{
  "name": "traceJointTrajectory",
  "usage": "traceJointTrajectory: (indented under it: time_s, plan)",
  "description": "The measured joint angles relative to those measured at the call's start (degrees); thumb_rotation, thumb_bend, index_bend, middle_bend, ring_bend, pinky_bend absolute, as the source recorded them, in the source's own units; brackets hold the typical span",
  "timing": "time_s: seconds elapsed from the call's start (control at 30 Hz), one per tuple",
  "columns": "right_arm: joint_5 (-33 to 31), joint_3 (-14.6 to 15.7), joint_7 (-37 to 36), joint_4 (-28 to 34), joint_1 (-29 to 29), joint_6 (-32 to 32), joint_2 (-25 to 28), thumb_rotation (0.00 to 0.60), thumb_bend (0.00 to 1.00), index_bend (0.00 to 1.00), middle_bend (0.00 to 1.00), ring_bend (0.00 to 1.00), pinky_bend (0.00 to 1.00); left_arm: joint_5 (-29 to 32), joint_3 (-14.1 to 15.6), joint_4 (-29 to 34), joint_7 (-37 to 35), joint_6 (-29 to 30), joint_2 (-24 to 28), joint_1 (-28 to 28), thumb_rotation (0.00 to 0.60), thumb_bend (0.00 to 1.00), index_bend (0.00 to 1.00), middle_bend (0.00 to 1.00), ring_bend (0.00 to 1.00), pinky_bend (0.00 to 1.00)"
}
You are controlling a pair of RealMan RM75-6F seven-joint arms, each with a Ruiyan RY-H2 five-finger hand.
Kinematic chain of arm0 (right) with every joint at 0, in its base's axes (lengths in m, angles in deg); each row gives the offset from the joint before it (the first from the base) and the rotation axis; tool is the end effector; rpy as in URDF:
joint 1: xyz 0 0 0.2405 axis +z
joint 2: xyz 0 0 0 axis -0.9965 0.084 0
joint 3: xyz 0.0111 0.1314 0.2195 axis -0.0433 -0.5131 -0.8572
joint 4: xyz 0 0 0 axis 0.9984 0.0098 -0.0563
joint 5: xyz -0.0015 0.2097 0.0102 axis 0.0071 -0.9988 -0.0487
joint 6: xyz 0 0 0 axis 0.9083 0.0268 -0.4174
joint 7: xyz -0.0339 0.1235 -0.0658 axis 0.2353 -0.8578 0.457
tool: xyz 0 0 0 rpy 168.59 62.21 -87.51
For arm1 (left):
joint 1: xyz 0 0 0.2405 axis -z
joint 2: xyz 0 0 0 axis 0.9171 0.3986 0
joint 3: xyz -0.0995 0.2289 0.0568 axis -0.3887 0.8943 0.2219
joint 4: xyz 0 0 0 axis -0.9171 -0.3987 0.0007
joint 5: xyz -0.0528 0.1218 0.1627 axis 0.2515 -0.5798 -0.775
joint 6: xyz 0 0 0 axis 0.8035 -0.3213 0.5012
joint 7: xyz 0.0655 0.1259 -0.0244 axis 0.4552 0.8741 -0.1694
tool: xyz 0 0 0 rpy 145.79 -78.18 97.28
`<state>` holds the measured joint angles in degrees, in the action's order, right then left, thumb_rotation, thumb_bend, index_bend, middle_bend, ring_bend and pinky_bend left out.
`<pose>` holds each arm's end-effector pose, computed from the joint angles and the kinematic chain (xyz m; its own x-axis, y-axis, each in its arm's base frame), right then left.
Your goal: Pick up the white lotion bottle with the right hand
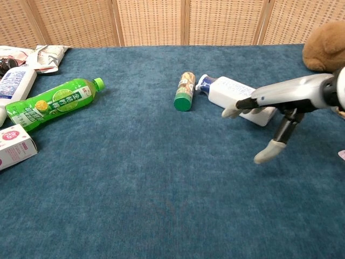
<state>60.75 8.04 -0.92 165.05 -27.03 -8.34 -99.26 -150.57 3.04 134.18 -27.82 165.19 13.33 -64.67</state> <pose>-0.1309 -0.3064 0.0205 0.4732 -0.6316 0.6142 -0.8801 -0.3703 0.2972 -0.2811 0.1404 0.1432 0.2764 0.0482 0.9598 0.9506 -0.1609 -0.2656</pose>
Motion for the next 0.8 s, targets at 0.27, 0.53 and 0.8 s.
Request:
traceJointTrajectory:
  time_s: [0.27, 0.53, 0.8]
  plan:
    - [2.7, -2.5, -1.0, 1.8, -1.3, -6.2, 1.9, 0.457, 0.16, 0.00, 0.00, 0.00, 0.00, -0.6, 0.3, -0.7, -0.8, -0.7, -0.8, 0.7, 0.600, 0.32, 0.00, 0.00, 0.00, 0.00]
    - [-2.6, -5.2, 2.6, -7.7, 1.4, -7.9, -5.7, 0.455, 0.16, 0.00, 0.00, 0.00, 0.00, -0.6, 0.8, -1.2, -1.8, 0.6, -0.1, -0.2, 0.600, 0.32, 0.00, 0.00, 0.00, 0.00]
    - [-9.3, -7.1, 6.5, -18.9, 4.4, -8.2, -13.2, 0.455, 0.17, 0.00, 0.00, 0.00, 0.00, -0.6, 1.0, -1.5, -2.6, 1.3, 0.1, -0.6, 0.600, 0.32, 0.00, 0.00, 0.00, 0.00]
